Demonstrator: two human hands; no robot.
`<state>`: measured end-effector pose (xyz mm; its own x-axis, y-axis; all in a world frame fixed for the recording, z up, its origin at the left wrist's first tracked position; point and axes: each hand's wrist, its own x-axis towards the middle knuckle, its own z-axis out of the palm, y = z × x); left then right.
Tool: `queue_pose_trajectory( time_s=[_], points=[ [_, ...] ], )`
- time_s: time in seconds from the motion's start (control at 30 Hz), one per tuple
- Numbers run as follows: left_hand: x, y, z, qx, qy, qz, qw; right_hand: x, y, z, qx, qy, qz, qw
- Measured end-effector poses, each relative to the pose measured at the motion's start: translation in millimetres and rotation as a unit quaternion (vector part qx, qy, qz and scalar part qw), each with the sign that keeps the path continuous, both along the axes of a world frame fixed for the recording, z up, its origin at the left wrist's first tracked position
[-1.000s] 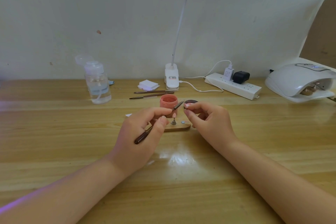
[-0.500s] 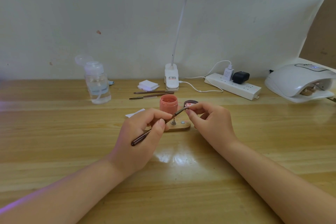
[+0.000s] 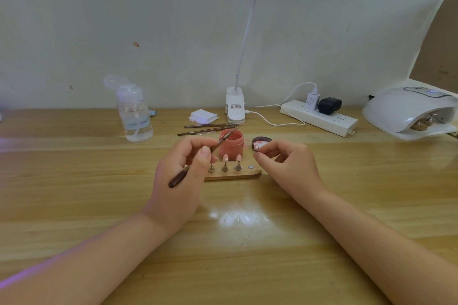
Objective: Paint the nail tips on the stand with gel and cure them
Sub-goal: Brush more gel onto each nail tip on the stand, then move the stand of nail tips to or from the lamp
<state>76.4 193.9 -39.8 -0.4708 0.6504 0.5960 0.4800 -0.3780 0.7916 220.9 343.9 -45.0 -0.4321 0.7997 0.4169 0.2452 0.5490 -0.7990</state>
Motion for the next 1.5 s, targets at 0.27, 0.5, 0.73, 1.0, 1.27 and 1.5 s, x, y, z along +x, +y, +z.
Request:
queue_pose_trajectory(
  time_s=[0.27,0.5,0.73,1.0,1.27,1.5],
  points=[
    [-6,5,-3,0.019,-0.056,0.004,0.998,-1,3,0,-0.007,-0.062,0.035,0.997],
    [-8,6,-5,0.006,-0.039,0.011,0.999,-3,5,-1,0.003,-0.123,0.02,0.992],
    [-10,7,-6,0.011,-0.028,0.01,0.999,0,7,5,0.016,-0.211,0.038,0.977],
    [-9,5,-4,0.014,-0.023,0.023,0.999,5,13,10,0.076,-0.284,0.094,0.951],
    [-10,5,-3,0.036,0.022,0.026,0.999,11,12,11,0.092,-0.226,0.123,0.962],
    [-10,3,-1,0.048,0.013,0.029,0.998,18,14,24,0.079,-0.196,0.146,0.966]
  ],
)
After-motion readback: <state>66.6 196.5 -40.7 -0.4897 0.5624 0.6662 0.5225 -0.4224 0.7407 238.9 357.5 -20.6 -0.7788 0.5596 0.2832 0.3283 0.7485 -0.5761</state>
